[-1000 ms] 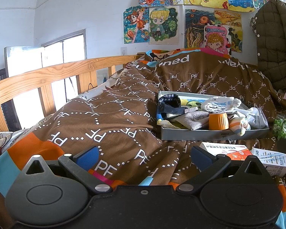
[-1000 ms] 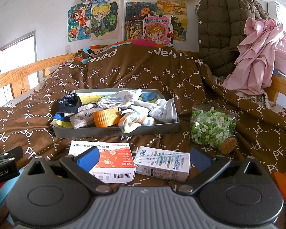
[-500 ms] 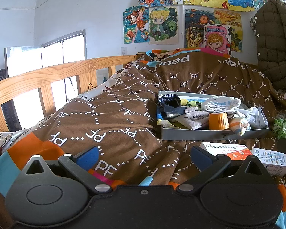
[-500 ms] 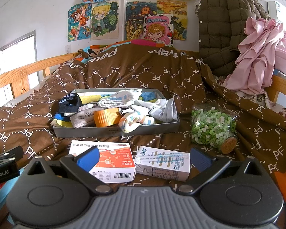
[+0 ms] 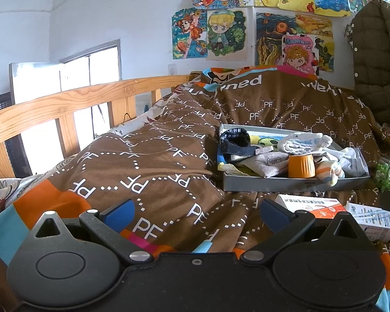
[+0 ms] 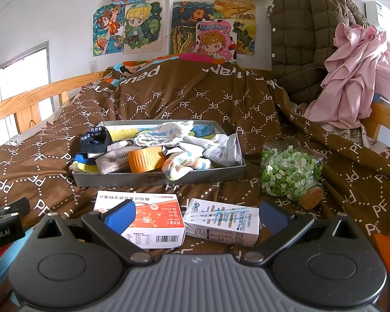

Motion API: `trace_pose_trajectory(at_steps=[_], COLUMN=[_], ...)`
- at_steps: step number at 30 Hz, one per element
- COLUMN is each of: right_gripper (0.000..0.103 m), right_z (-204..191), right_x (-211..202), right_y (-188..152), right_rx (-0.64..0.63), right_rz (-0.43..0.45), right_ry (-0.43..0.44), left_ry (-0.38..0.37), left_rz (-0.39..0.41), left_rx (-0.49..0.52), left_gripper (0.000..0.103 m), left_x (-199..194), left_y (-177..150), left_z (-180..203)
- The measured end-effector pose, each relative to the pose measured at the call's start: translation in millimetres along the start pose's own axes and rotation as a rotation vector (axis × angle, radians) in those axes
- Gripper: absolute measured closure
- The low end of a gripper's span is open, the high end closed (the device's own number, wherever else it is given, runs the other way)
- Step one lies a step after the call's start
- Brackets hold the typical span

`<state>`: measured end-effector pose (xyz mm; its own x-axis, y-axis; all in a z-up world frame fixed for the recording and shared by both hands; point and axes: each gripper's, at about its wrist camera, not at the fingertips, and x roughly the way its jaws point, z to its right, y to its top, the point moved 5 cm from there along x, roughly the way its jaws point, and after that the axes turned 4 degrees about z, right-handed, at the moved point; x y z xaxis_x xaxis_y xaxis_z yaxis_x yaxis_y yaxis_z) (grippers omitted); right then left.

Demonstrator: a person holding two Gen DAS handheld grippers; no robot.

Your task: Organize soft objects

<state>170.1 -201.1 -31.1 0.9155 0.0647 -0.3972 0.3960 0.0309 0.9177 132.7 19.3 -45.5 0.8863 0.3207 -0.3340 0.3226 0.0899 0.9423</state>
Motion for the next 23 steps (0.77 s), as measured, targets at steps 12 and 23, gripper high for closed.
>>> trace_pose_trajectory(at_steps=[12, 23], right_gripper=[0.0, 0.0], right_z=[-0.3, -0.3], right_x=[-0.2, 0.0], right_y=[-1.2, -0.3], right_rx=[-0.001, -0.001], right_rz=[-0.001, -0.002], right_ry=[0.0, 0.0], left_ry=[-0.026, -0.041], left_rz=[-0.033, -0.035], left_rx=[0.004, -0.011], left_gripper=[0.001, 0.001], left_x=[-2.1, -0.4], left_y=[-1.5, 1.0], left_z=[-0.1, 4.9])
